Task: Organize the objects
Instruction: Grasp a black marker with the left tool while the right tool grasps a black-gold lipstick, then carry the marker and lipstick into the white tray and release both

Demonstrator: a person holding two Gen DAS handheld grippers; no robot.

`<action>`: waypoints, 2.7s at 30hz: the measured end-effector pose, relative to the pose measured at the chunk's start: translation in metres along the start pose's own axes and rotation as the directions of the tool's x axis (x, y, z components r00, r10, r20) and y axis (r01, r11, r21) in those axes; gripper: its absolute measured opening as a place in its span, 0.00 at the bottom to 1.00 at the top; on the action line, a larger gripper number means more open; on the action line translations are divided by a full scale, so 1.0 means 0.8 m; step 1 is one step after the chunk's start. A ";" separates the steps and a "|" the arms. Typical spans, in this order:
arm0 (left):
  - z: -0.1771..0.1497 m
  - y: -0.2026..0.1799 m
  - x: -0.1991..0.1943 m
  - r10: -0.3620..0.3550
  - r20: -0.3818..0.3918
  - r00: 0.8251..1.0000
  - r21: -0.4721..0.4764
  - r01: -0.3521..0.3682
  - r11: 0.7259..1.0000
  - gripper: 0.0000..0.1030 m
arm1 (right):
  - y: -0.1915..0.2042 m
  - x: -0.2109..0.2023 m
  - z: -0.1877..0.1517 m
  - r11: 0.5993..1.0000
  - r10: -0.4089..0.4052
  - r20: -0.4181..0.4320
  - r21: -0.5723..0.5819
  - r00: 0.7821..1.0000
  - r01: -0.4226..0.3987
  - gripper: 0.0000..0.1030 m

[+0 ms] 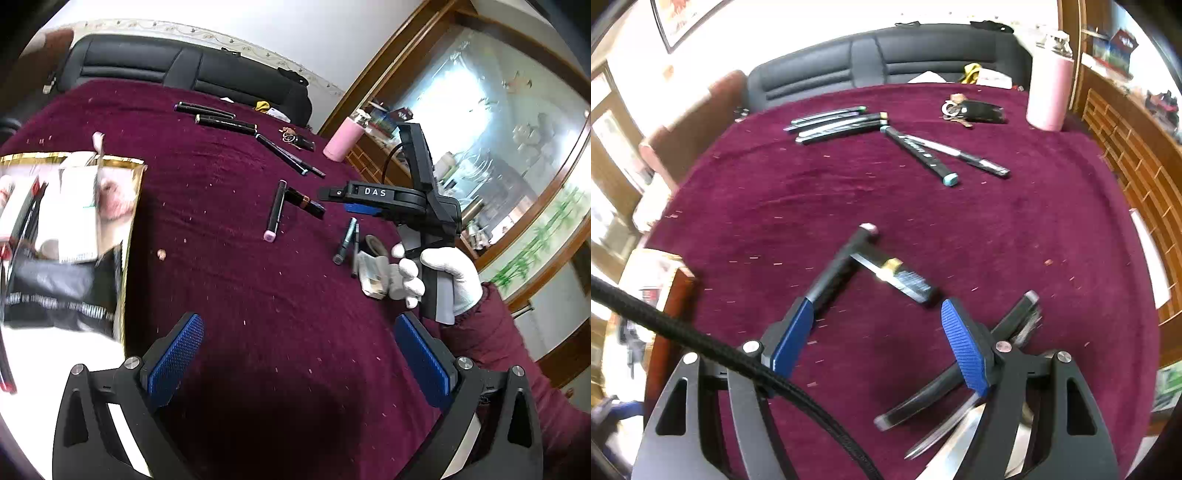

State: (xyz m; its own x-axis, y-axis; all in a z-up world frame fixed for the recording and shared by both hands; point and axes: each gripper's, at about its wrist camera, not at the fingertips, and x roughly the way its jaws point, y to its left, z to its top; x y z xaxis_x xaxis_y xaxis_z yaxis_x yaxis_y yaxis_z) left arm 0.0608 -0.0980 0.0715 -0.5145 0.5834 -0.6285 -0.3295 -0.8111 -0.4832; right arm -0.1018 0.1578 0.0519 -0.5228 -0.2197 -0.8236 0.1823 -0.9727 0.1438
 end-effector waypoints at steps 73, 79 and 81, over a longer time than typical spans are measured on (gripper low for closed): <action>-0.023 0.139 -0.160 0.368 0.141 0.919 -0.139 -0.350 0.927 0.12 | 0.149 -0.063 -0.102 0.860 0.510 -0.009 0.030 0.860 -0.509 0.15; -0.062 0.176 -0.161 0.403 0.101 0.910 -0.204 -0.378 0.903 0.12 | 0.263 -0.044 -0.132 0.807 0.581 -0.139 -0.033 0.802 -0.590 0.16; -0.068 0.188 -0.163 0.419 0.097 0.903 -0.224 -0.390 0.893 0.12 | 0.298 -0.032 -0.141 0.801 0.579 -0.186 -0.051 0.794 -0.596 0.16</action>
State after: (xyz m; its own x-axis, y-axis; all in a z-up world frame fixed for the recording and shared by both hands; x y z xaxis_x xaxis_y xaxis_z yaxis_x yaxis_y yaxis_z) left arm 0.1211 -0.2939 0.0478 -0.6795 0.1830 -0.7105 0.0838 -0.9427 -0.3230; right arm 0.0489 -0.0601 0.0451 -0.1548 -0.7237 -0.6726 0.5006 -0.6444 0.5781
